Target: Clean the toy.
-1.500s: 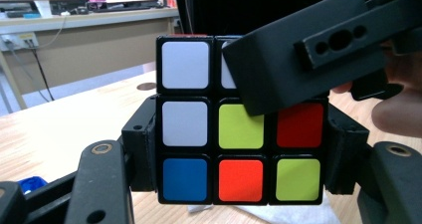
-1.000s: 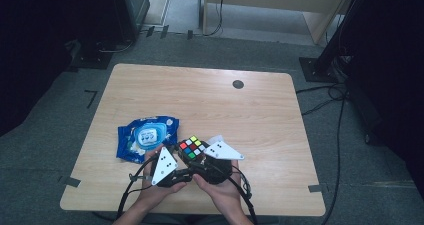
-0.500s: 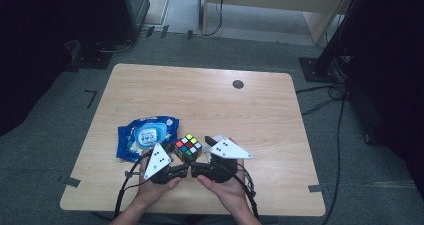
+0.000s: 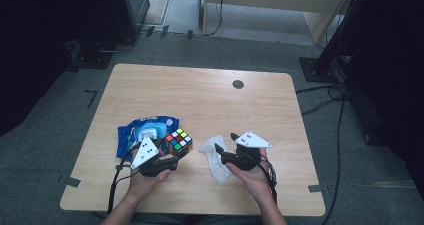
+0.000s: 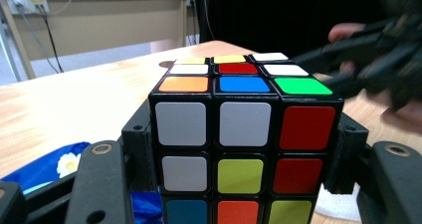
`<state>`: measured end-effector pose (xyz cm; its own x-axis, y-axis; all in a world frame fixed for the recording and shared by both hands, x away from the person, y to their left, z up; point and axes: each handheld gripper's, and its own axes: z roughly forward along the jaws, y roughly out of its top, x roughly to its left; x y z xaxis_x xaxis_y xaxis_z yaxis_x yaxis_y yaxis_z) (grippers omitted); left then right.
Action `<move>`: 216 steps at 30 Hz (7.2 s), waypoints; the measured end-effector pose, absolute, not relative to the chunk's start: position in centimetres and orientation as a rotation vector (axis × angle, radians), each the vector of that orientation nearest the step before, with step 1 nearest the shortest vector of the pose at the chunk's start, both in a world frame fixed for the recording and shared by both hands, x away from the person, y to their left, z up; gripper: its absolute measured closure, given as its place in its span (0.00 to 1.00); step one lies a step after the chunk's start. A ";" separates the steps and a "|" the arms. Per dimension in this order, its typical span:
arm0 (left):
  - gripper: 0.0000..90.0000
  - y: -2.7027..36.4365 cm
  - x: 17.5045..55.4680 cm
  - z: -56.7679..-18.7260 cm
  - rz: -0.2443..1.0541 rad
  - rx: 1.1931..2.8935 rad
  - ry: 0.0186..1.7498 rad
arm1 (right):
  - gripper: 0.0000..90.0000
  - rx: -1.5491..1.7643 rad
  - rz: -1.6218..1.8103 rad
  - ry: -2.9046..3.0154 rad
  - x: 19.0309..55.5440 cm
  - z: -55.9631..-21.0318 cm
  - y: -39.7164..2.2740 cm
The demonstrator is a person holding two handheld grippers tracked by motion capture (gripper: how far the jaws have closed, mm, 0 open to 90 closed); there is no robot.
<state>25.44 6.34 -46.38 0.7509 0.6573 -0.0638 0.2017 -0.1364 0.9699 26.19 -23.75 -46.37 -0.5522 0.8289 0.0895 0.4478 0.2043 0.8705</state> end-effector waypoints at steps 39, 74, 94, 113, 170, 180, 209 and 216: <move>0.38 3.9 24.8 -48.0 0.479 1.876 0.528 | 1.00 0.967 1.600 2.072 24.1 -43.6 -23.1; 0.38 3.2 23.9 -47.4 0.472 1.820 0.579 | 0.99 1.034 1.745 2.047 23.3 -44.5 -20.0; 0.38 3.2 23.8 -47.4 0.453 1.809 0.577 | 0.99 1.081 1.721 1.988 24.0 -45.3 -20.4; 0.38 5.7 25.3 -46.8 0.424 1.714 0.675 | 0.84 1.350 1.432 1.975 27.2 -49.7 -23.9; 0.32 4.2 26.5 -45.2 0.151 1.819 0.826 | 0.39 0.607 1.289 2.091 22.4 -47.3 -15.7; 0.37 4.7 27.3 -45.1 0.047 1.862 0.847 | 0.39 0.419 1.103 2.099 22.0 -47.7 -15.2; 0.38 5.9 26.3 -45.4 0.117 1.599 0.815 | 0.35 0.923 1.606 2.026 22.2 -46.6 -15.6; 0.38 5.9 26.5 -44.9 0.084 1.635 0.805 | 0.37 0.794 1.508 2.011 22.0 -46.4 -15.7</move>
